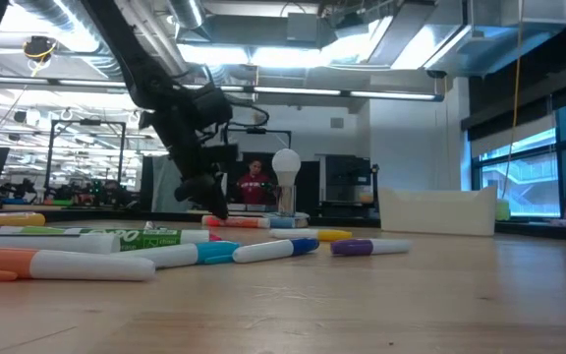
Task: Pick & Place Markers
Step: Put the medium orange marker pen into the transparent bin
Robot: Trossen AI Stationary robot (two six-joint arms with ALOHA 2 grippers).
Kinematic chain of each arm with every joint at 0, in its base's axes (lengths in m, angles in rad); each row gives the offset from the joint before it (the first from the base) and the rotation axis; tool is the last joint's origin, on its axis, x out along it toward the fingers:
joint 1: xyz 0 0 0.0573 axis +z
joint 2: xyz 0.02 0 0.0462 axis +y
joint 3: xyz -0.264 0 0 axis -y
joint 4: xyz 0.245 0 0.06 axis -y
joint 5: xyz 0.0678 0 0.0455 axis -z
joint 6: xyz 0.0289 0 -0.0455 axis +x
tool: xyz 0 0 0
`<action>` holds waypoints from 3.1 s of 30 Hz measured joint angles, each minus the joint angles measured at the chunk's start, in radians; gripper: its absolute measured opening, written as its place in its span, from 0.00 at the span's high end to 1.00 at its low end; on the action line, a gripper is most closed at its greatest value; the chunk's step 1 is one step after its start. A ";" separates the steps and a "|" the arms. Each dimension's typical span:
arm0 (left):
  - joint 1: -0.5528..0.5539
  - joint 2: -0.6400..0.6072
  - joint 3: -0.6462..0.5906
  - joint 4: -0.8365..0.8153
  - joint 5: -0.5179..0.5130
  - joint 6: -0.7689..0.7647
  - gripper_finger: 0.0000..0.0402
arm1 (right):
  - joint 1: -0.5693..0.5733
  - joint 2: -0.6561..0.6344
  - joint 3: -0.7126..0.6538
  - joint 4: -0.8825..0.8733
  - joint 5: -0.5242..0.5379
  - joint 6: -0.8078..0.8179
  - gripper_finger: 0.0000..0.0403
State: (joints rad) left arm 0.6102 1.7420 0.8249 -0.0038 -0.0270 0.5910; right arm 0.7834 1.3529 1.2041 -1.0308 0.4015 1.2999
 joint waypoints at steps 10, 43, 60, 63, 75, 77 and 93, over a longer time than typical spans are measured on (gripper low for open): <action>-0.008 0.079 0.007 0.006 0.006 -0.048 0.69 | 0.000 0.000 0.000 0.001 0.008 -0.003 0.47; -0.574 -0.106 -0.078 0.559 0.104 -1.000 0.82 | -0.162 0.278 -0.002 0.233 0.613 0.041 0.47; -0.659 -0.107 -0.095 0.706 -0.004 -1.004 0.83 | -0.166 0.249 -0.001 0.727 -0.085 -1.020 0.53; -0.659 -0.107 -0.095 0.707 -0.009 -0.991 0.83 | -0.169 0.248 -0.001 0.758 -0.225 -1.148 0.58; -0.654 -0.107 -0.095 0.707 -0.008 -0.977 0.83 | -0.414 -0.073 -0.613 1.327 -0.144 -1.028 0.68; -0.654 -0.107 -0.095 0.712 -0.012 -0.967 0.83 | -0.443 -0.115 -0.714 1.551 -0.160 -1.053 0.70; -0.661 -0.108 -0.094 0.825 -0.094 -0.912 0.83 | -0.537 -0.059 -0.832 1.927 0.122 -0.885 0.71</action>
State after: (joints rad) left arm -0.0503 1.6344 0.7307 0.8213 -0.1214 -0.3214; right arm 0.2468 1.2943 0.3722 0.8966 0.5231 0.4149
